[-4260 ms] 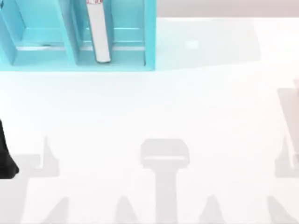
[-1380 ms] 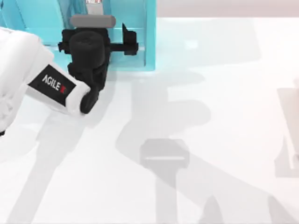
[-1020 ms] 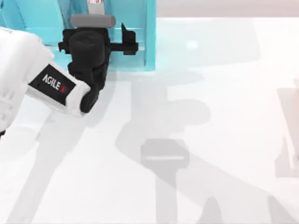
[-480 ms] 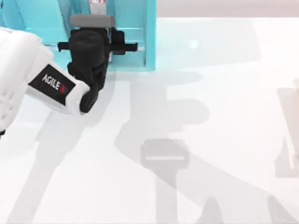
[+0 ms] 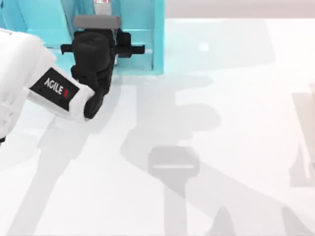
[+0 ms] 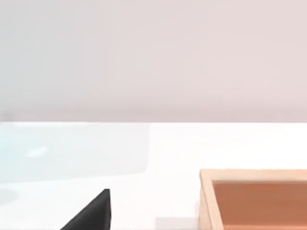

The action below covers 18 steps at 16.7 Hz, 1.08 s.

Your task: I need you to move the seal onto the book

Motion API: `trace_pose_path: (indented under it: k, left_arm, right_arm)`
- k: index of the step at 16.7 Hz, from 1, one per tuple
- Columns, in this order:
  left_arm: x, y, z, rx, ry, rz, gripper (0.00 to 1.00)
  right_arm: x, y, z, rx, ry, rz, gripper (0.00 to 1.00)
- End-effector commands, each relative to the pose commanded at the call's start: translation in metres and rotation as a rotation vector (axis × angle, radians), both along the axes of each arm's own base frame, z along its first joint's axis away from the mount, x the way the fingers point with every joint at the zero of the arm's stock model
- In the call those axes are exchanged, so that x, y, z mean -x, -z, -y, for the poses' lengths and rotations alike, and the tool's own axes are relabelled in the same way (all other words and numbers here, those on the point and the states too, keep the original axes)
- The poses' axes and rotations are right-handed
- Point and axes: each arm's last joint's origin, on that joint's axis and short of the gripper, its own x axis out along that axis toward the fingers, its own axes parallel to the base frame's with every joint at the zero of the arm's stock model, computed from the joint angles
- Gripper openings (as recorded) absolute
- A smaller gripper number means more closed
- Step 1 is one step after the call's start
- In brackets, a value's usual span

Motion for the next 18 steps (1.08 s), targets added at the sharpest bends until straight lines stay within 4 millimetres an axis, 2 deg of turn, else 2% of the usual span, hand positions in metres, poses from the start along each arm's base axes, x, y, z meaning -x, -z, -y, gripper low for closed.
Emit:
trace_pose_path:
  k: [5, 7, 9, 12, 15, 18]
  left_arm:
    - [0.002, -0.005, 0.004, 0.001, 0.008, 0.004, 0.0]
    - [0.009, -0.023, 0.012, 0.006, 0.018, 0.016, 0.0]
    - [0.021, -0.053, 0.021, 0.013, 0.027, 0.031, 0.0]
    - [0.056, -0.111, 0.03, 0.026, 0.034, 0.054, 0.0]
    - [0.105, -0.163, 0.025, 0.034, 0.028, 0.061, 0.0]
    - [0.154, -0.193, 0.012, 0.027, 0.016, 0.045, 0.0]
  right_arm:
    - [0.0, 0.0, 0.0, 0.0, 0.0, 0.0, 1.0]
    - [0.0, 0.0, 0.0, 0.0, 0.0, 0.0, 1.0]
    - [0.0, 0.0, 0.0, 0.0, 0.0, 0.0, 1.0]
    - [0.0, 0.0, 0.0, 0.0, 0.0, 0.0, 1.0]
    - [0.0, 0.0, 0.0, 0.0, 0.0, 0.0, 1.0]
    - [0.0, 0.0, 0.0, 0.0, 0.0, 0.0, 1.0]
